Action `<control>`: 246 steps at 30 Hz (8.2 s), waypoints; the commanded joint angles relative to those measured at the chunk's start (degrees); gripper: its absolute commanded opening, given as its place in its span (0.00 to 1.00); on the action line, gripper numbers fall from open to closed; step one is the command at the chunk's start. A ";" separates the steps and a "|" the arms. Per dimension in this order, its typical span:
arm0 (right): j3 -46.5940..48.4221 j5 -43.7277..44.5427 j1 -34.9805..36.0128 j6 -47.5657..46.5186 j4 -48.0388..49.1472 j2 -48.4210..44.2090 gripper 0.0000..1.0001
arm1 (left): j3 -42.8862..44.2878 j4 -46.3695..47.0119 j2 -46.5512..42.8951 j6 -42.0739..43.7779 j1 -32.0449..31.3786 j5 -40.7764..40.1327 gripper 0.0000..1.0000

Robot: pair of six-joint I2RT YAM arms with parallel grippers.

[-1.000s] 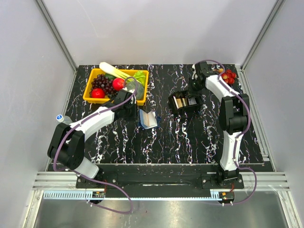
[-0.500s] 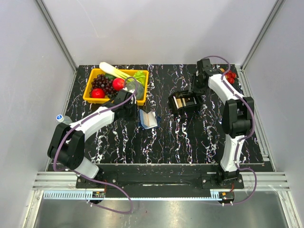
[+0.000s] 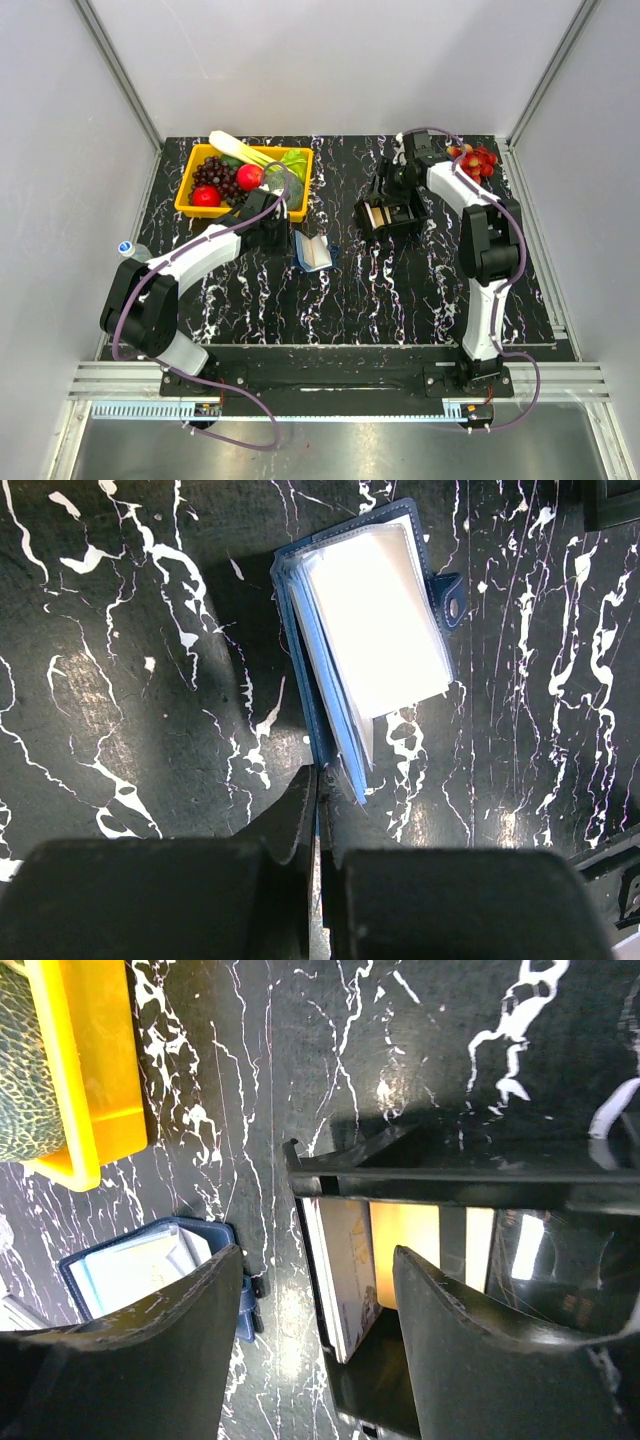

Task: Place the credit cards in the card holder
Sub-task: Move the storage box to the center of the board, then pick up the credit card from the storage box.

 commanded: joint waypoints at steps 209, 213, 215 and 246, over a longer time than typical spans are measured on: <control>-24.00 -10.54 8.29 -2.71 10.19 -15.42 0.66 | -0.55 2.10 1.02 0.96 0.42 7.77 0.00; -23.83 -9.23 9.70 -2.54 10.10 -14.02 0.66 | -0.54 2.19 1.46 0.87 0.42 8.12 0.00; -23.56 -7.13 10.40 -2.45 9.58 -13.31 0.66 | -0.63 2.10 1.37 0.87 0.42 8.12 0.00; -22.94 -2.89 12.16 -1.66 8.96 -16.74 0.42 | -0.63 2.19 1.11 0.78 0.42 8.74 0.00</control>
